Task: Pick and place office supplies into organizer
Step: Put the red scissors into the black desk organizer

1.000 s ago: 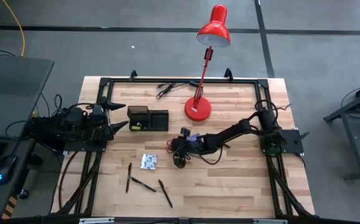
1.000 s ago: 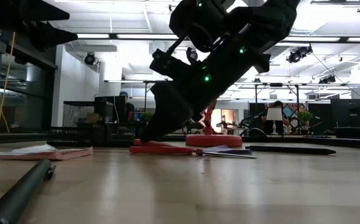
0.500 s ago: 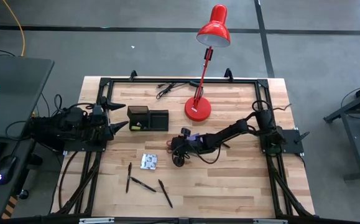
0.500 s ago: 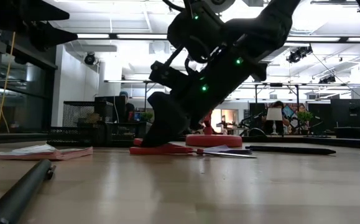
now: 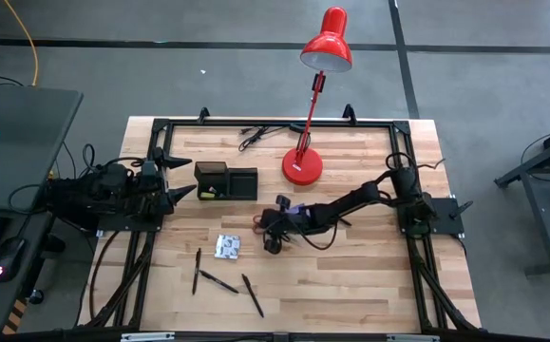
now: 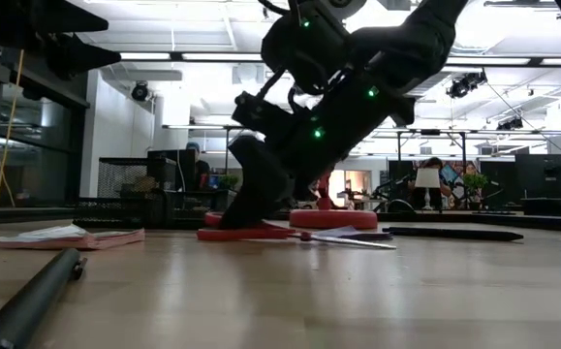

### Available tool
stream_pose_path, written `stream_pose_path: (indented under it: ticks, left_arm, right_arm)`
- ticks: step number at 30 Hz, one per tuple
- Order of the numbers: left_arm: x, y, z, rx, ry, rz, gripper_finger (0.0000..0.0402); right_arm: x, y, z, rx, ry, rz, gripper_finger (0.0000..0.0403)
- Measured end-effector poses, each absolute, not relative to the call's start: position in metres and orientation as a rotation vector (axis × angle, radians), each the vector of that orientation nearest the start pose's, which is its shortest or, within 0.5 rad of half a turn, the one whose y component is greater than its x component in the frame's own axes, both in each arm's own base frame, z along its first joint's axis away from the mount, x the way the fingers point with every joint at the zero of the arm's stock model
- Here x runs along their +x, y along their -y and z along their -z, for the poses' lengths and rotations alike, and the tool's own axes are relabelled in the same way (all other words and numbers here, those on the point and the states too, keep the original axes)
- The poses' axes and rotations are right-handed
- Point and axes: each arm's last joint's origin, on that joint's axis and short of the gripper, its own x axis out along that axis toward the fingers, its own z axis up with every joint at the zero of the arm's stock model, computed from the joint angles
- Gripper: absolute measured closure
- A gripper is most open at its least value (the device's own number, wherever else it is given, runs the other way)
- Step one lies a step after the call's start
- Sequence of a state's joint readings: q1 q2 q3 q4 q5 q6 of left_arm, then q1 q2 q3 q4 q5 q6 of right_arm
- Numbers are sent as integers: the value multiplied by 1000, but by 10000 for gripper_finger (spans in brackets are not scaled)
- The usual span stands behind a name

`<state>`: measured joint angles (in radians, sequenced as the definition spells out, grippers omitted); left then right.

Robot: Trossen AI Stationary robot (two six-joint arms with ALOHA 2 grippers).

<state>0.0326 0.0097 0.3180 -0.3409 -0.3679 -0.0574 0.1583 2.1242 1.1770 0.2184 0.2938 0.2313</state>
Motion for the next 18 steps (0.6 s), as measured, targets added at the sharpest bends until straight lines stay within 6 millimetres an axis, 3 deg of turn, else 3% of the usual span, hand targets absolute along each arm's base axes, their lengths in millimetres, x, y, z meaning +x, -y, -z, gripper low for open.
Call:
stream_pose_path:
  ticks: [8,18]
  left_arm:
    - [66,-13,-234,-51,-22,-401,21]
    - [66,-13,-234,-57,-20,-401,21]
  right_arm:
    - [423,-58,-105,53,-614,197,369]
    - [435,-59,-121,-5,-549,209,390]
